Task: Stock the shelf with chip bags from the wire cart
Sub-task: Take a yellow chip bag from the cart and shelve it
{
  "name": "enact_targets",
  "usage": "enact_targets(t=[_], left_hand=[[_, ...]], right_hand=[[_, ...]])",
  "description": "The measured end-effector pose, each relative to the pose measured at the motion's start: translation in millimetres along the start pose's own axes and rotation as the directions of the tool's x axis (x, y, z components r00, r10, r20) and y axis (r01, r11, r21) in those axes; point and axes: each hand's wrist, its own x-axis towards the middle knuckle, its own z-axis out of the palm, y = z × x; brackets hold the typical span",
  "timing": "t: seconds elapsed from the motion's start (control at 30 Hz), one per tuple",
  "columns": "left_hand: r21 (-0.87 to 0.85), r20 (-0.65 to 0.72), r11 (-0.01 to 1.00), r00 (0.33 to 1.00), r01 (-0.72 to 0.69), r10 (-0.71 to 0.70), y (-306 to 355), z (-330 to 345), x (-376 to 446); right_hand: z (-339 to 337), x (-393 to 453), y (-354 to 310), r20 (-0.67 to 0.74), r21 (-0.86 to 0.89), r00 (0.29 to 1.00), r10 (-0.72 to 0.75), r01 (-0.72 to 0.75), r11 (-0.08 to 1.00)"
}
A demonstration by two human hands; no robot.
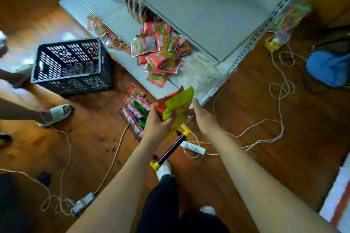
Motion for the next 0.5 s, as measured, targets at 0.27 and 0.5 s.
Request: enact_targets(t=[0.27, 0.5], left_hand=[[-0.144, 0.412, 0.988, 0.904, -0.056, 0.111, 137.8, 138.9, -132.8], [-0.080, 0.753, 0.983, 0.637, -0.163, 0.167, 211.0, 305.0, -269.9]], right_hand=[[-169.5, -174.4, 80.2, -0.384, 0.163, 0.913, -0.136, 0.212, 0.963], [-283.5, -337.8, 201.0, -0.642, 0.449, 0.760, 0.102, 0.265, 0.853]])
